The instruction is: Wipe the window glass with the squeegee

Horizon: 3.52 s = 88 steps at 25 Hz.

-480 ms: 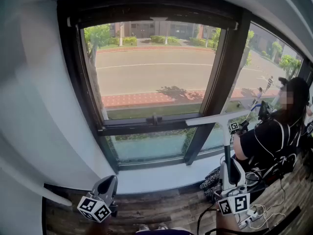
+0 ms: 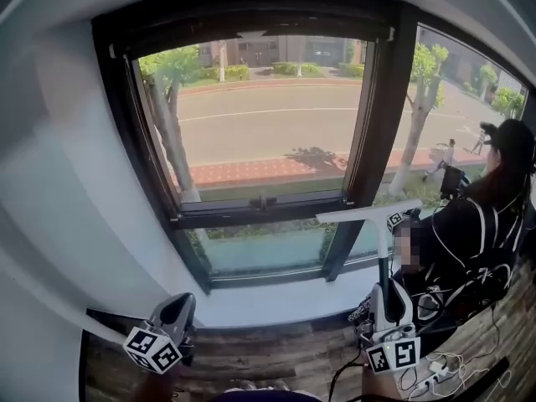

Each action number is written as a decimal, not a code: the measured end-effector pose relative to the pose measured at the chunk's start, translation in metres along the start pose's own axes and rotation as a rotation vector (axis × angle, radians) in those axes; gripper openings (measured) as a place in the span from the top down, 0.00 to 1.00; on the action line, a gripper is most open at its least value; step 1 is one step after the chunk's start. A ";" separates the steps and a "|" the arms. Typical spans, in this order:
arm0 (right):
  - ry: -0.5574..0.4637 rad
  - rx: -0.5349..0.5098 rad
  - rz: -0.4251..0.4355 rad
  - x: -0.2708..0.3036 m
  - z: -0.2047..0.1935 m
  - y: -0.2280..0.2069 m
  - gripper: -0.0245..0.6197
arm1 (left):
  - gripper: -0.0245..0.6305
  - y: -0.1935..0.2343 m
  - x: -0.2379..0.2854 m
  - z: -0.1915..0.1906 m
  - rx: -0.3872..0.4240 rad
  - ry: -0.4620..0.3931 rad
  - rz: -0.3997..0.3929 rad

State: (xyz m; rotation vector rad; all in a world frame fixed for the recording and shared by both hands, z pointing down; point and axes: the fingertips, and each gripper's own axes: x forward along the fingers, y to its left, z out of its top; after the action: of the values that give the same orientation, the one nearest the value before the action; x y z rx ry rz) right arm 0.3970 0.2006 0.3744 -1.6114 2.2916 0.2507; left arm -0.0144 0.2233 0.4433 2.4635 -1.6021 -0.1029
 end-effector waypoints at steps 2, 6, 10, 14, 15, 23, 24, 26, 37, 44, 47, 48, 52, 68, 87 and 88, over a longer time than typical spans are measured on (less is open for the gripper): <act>0.009 0.015 0.013 -0.006 -0.004 -0.008 0.80 | 0.96 -0.009 0.007 0.006 0.004 -0.008 0.005; 0.022 0.033 0.060 -0.012 -0.020 -0.018 0.80 | 0.96 -0.028 0.019 0.014 0.053 -0.025 0.000; 0.018 0.092 0.049 -0.001 -0.035 -0.029 0.80 | 0.96 -0.025 0.018 0.002 0.087 0.020 0.036; -0.015 0.061 0.033 0.017 -0.029 -0.032 0.80 | 0.96 0.006 0.034 0.007 0.080 0.021 0.057; -0.024 0.046 0.030 0.022 -0.031 -0.032 0.80 | 0.96 0.012 0.044 0.007 0.074 0.014 0.049; 0.021 0.038 -0.020 0.092 -0.068 -0.023 0.80 | 0.96 0.062 0.126 0.017 0.054 0.014 -0.058; 0.020 0.028 -0.025 0.104 -0.071 -0.022 0.80 | 0.96 0.074 0.137 0.021 0.059 0.011 -0.062; 0.020 0.016 -0.046 0.128 -0.078 -0.019 0.80 | 0.96 0.096 0.159 0.030 0.073 0.006 -0.074; -0.004 -0.036 -0.184 0.214 -0.071 0.009 0.80 | 0.96 0.170 0.266 0.078 0.165 -0.010 -0.230; 0.011 -0.066 -0.185 0.247 -0.073 -0.004 0.80 | 0.96 0.189 0.300 0.084 0.151 -0.028 -0.227; -0.063 -0.075 -0.156 0.280 -0.059 -0.022 0.80 | 0.96 0.188 0.314 0.095 0.150 -0.045 -0.213; -0.094 -0.080 -0.140 0.292 -0.052 -0.028 0.80 | 0.96 0.187 0.317 0.099 0.156 -0.053 -0.205; -0.220 -0.076 -0.060 0.340 -0.026 -0.050 0.80 | 0.96 0.186 0.327 0.115 0.184 -0.071 -0.150; -0.519 -0.061 0.092 0.465 0.015 -0.109 0.80 | 0.96 0.201 0.374 0.155 0.190 -0.122 -0.004; -0.698 -0.101 0.087 0.539 0.076 -0.120 0.80 | 0.96 0.232 0.369 0.230 0.170 -0.221 -0.008; -0.702 -0.102 0.083 0.542 0.080 -0.120 0.80 | 0.96 0.234 0.367 0.233 0.166 -0.226 -0.004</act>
State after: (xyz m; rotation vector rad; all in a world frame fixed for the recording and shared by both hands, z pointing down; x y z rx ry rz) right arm 0.3562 -0.2916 0.1088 -1.2026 1.8120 0.8192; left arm -0.1125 -0.2329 0.2821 2.6617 -1.7607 -0.2686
